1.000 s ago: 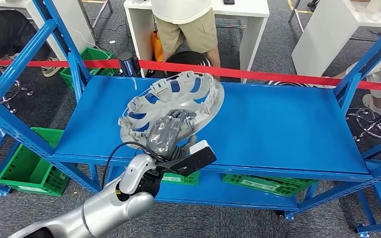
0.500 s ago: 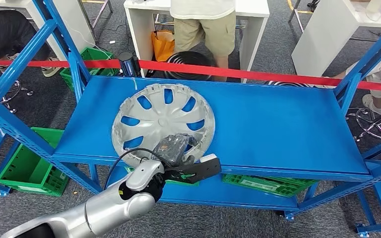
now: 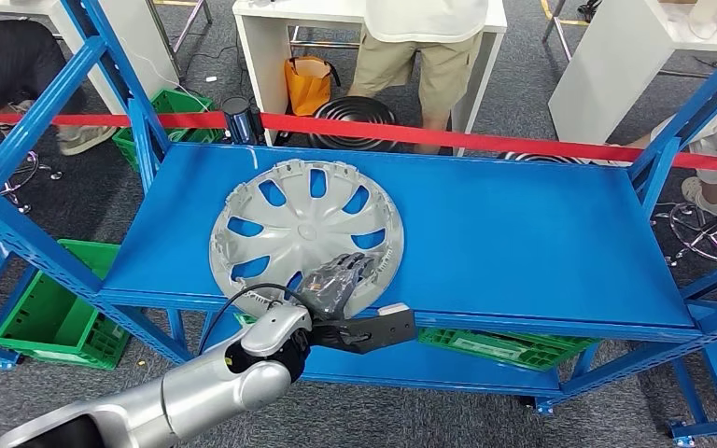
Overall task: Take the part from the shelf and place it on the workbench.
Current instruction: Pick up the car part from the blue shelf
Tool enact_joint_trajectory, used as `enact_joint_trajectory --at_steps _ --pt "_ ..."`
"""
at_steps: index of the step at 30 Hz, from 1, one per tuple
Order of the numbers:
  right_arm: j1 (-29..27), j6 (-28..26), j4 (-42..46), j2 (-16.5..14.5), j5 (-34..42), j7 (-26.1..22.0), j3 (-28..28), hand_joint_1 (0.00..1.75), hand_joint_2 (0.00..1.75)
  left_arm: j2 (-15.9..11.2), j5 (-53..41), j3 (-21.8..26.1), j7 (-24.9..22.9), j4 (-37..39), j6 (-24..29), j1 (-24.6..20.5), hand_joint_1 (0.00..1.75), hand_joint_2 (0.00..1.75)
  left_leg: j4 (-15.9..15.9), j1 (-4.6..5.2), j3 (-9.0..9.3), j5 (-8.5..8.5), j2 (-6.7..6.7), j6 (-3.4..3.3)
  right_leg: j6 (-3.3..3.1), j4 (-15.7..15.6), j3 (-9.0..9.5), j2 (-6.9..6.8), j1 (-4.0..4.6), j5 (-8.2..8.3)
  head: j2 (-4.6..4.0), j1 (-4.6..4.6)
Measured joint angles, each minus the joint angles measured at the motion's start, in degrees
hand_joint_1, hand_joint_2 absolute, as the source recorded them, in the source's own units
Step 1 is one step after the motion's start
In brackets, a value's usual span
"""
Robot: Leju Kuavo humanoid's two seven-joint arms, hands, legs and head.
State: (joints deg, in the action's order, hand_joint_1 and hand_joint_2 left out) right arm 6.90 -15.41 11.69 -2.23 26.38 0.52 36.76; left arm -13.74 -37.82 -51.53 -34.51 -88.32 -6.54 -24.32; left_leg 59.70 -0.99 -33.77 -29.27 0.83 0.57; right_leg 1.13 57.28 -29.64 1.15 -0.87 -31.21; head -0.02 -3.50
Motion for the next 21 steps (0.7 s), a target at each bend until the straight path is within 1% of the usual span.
enact_joint_trajectory --at_steps 7,11,13,15,18,21 --pt "0.0 0.0 0.0 0.0 0.1 0.0 0.0 0.00 1.75 -0.3 0.5 -0.8 0.0 0.0 -0.1 -0.3 0.00 1.75 0.0 0.00 0.00 0.00 0.00 0.00 0.00 0.0 0.00 0.00 0.00 0.00 0.00 0.00" --pt "0.0 0.0 0.0 0.0 0.4 0.0 0.0 0.00 1.75 -0.4 2.5 -1.3 -0.2 -0.2 -1.9 -1.2 0.00 1.75 0.0 0.00 0.01 0.00 0.00 0.00 0.00 0.0 0.01 0.00 0.00 0.00 0.00 0.00" --pt "0.0 0.0 0.0 0.0 0.6 0.0 0.0 0.00 1.75 -0.5 4.0 -1.6 -0.4 -0.3 -4.5 -1.8 0.00 1.75 0.0 0.00 0.00 0.00 0.00 0.00 0.00 0.0 0.01 -0.01 0.00 0.00 0.00 0.00" --pt "0.0 0.0 0.0 0.0 0.6 0.0 0.0 0.00 1.75 -0.7 5.0 -2.0 -0.6 -0.4 -8.6 -2.4 0.00 1.75 0.0 0.00 0.00 0.00 -0.01 0.00 0.00 0.0 0.03 0.00 0.00 0.00 0.00 0.00" --pt "0.0 0.1 0.0 0.0 0.6 0.0 0.1 0.00 1.75 -1.3 4.4 -2.5 -0.7 -0.4 -14.1 -2.9 0.00 1.75 0.0 0.00 0.00 0.00 -0.08 0.00 0.00 0.0 0.04 0.00 0.00 0.00 0.00 0.00" --pt "0.1 0.1 0.0 0.0 0.6 0.1 0.5 0.00 1.75 -2.0 3.7 -2.8 -0.7 -0.4 -17.8 -3.0 0.00 1.75 0.0 0.00 0.01 0.00 -0.16 0.00 0.00 0.0 0.04 0.01 0.00 0.00 0.00 0.00"
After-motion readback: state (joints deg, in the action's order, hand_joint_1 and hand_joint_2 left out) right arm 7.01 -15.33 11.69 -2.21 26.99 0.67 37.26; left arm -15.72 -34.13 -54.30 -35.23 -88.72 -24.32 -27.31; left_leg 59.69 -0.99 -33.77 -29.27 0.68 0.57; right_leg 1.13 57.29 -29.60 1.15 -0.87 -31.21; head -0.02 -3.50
